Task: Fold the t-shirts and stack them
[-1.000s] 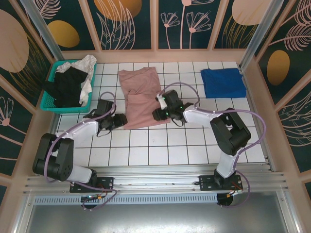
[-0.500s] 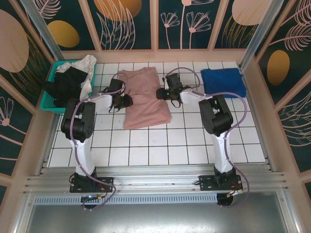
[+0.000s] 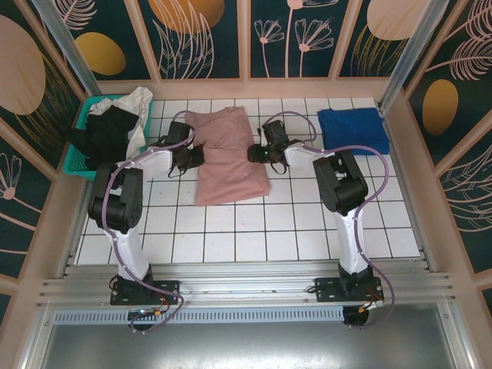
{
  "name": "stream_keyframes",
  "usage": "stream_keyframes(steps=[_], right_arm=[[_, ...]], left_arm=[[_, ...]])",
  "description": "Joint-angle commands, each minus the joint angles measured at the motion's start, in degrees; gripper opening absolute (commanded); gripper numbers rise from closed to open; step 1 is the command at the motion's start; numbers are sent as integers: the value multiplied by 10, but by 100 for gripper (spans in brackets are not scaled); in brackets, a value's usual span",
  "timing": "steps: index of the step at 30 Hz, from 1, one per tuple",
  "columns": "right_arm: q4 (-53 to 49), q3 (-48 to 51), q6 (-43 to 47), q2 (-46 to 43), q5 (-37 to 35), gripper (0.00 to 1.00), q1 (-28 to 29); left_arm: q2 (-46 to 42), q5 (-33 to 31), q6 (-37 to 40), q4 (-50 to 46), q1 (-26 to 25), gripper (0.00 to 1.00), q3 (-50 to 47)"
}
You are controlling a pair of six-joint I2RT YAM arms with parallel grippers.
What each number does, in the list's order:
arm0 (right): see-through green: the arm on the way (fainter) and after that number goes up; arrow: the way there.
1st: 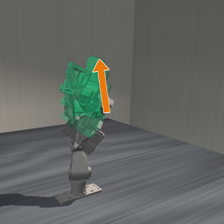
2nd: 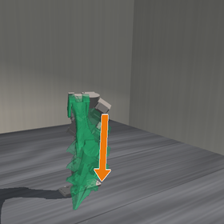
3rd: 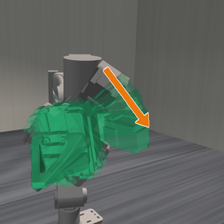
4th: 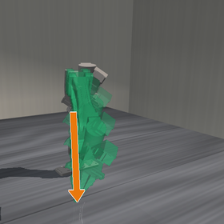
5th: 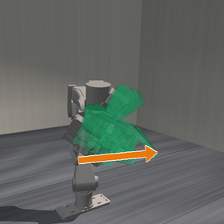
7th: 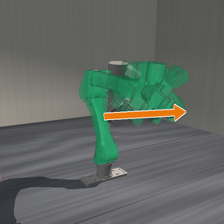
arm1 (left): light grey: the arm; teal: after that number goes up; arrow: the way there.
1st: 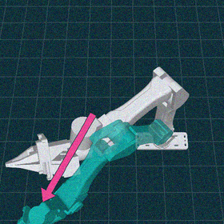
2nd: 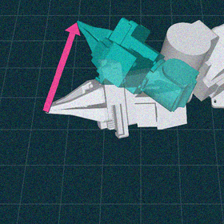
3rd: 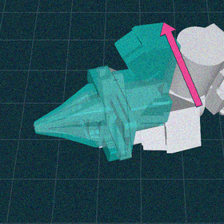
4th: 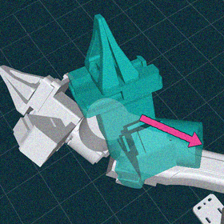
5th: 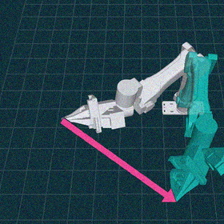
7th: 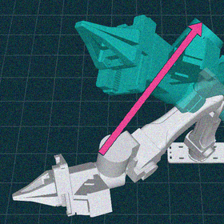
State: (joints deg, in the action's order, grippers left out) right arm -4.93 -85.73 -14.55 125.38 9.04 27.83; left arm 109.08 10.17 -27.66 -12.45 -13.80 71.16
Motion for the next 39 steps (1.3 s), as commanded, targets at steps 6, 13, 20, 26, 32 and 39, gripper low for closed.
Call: stream_keyframes(steps=[6,13,20,26,32,39], right_arm=[[15,23,-8,-42,30,52,-3],[40,39,-11,-47,89,49,-3],[58,24,-9,-36,109,38,4],[45,31,1,-52,91,44,7],[41,93,4,-122,54,48,12],[44,171,31,-156,42,49,105]], left_arm=[[-37,-36,-9,-21,6,12,-42],[-38,-23,-17,-10,9,31,-57],[-6,36,-17,27,10,33,-42],[-2,35,-17,29,14,0,-62],[-44,39,-33,48,24,0,-136],[-53,7,-22,2,24,27,-66]])
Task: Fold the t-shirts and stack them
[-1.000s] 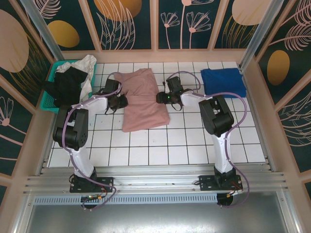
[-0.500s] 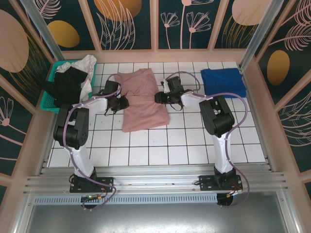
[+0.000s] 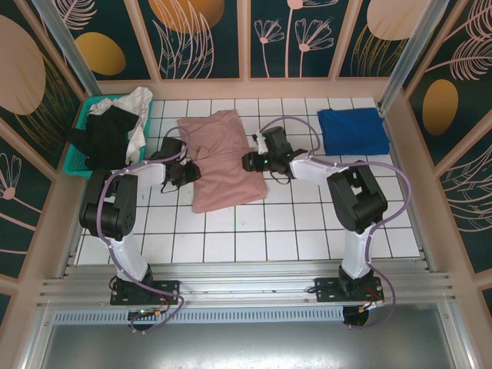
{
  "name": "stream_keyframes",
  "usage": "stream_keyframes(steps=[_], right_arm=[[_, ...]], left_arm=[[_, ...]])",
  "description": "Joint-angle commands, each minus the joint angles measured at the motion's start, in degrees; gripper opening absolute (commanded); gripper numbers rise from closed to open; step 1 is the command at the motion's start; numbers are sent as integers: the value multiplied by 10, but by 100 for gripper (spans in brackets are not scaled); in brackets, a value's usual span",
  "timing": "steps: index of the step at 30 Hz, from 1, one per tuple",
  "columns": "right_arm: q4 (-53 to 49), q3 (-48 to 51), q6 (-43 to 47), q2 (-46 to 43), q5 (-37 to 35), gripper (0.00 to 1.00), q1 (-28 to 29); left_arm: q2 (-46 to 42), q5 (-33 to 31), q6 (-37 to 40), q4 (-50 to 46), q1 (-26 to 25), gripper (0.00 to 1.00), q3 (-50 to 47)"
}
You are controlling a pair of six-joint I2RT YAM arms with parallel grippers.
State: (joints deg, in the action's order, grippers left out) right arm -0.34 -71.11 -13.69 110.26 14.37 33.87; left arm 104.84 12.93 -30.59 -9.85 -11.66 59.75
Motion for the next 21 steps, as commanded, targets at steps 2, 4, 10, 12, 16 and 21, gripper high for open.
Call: stream_keyframes(steps=[2,4,10,12,16,21], right_arm=[[11,42,14,1,-18,48,65],[30,61,3,5,-7,48,77],[74,101,-13,9,18,47,94],[81,111,-14,8,18,47,100],[90,131,-15,6,32,47,108],[80,140,-5,7,57,47,122]], left_arm=[[9,-42,16,-52,2,26,105],[42,-63,24,-79,2,31,173],[229,-113,43,-152,6,33,425],[287,-115,44,-179,9,33,498],[361,-102,41,-190,13,33,580],[427,-88,38,-198,18,35,639]])
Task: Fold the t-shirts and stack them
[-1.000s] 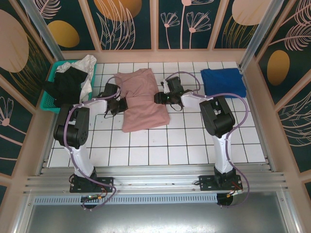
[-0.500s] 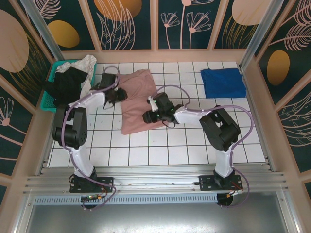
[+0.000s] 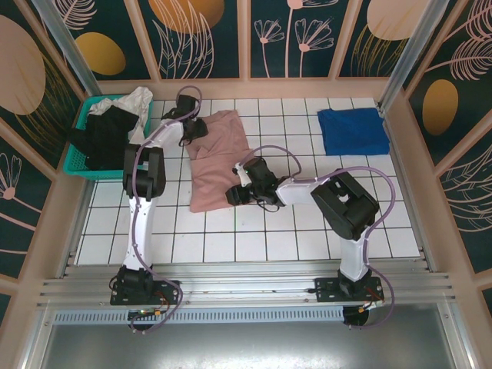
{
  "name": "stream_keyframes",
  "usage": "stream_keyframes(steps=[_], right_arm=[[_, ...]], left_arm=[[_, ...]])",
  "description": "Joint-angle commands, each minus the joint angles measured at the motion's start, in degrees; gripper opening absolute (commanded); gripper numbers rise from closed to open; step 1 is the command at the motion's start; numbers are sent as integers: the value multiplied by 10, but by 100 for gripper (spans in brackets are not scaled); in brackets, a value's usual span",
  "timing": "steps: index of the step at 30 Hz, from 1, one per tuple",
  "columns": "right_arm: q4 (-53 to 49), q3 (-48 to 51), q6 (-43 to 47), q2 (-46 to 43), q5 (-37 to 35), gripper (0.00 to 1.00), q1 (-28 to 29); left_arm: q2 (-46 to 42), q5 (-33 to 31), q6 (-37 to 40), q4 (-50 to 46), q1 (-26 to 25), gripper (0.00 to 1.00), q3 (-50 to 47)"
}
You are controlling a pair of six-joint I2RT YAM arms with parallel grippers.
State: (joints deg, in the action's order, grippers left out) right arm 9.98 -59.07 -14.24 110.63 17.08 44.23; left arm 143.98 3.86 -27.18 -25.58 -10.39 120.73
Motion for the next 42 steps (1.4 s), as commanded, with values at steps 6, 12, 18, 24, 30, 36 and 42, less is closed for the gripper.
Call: stream_keyframes(steps=[6,12,18,24,30,36,42], right_arm=[[-36,36,1,-1,62,44,41],[-67,69,12,-21,86,44,64],[-120,105,54,-42,70,43,65],[-125,77,64,-42,38,43,57],[-115,-38,45,-21,48,45,40],[-79,-45,-21,-74,63,48,-27],[-54,-64,-39,-42,48,47,-84]], left_arm=[[92,69,13,-11,6,39,82],[120,152,24,35,6,40,107],[123,202,64,80,6,47,107],[101,264,81,110,6,54,103],[-69,229,96,146,7,61,-55],[-253,117,102,136,6,67,-248],[-357,145,63,183,0,64,-466]])
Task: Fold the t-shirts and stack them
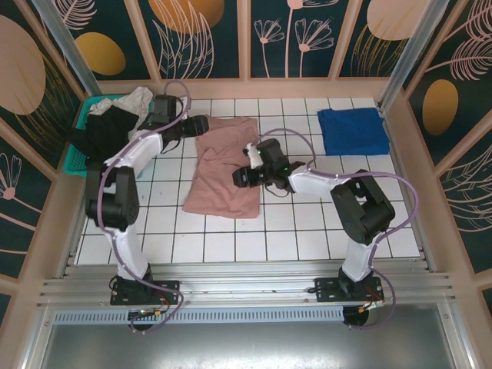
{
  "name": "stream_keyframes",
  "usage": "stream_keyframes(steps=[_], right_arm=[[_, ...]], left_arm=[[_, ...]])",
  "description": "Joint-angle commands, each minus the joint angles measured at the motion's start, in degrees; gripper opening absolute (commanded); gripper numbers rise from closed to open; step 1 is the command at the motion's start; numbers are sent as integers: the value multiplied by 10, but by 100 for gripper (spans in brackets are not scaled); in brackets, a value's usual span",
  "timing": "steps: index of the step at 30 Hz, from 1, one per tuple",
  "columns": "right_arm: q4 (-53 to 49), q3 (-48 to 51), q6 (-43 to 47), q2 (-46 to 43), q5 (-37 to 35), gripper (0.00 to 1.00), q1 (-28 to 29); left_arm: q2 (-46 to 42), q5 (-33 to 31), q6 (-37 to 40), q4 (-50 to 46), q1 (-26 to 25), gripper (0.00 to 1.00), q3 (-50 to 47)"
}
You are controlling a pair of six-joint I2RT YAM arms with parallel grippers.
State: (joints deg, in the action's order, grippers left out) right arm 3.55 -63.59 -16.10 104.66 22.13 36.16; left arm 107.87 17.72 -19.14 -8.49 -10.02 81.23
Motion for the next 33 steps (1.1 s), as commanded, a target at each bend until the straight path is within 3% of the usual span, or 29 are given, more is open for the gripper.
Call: stream_keyframes(steps=[1,8,12,16,19,22,25,27,28,31,33], right_arm=[[9,-32,-20,33,-4,47,-6],[-12,-137,-24,143,-12,43,-38],[-19,-172,-20,172,-13,43,-45],[-14,-182,-23,177,-7,43,-65],[-17,-181,-13,169,-5,44,-73],[-28,-179,-1,160,-11,44,-78],[-29,-157,2,135,-21,44,-80],[-33,-131,-4,105,-31,44,-80],[-35,-109,-10,85,-39,44,-80],[-24,-28,-31,17,-58,45,-66],[-24,26,-54,-23,-79,46,-51]], left_arm=[[-7,6,-22,17,-8,64,-99],[-29,35,-42,53,-14,57,-220],[-36,55,-56,73,-13,42,-252],[-65,2,-79,60,-14,16,-290],[-92,-32,-98,43,-13,8,-301],[-118,-66,-122,30,-13,9,-315],[-135,-77,-145,43,-13,18,-340],[-143,-91,-156,39,-13,34,-351],[-149,-103,-162,31,-13,47,-354],[-176,-130,-173,18,-13,57,-364],[-199,-124,-178,15,-13,58,-374]])
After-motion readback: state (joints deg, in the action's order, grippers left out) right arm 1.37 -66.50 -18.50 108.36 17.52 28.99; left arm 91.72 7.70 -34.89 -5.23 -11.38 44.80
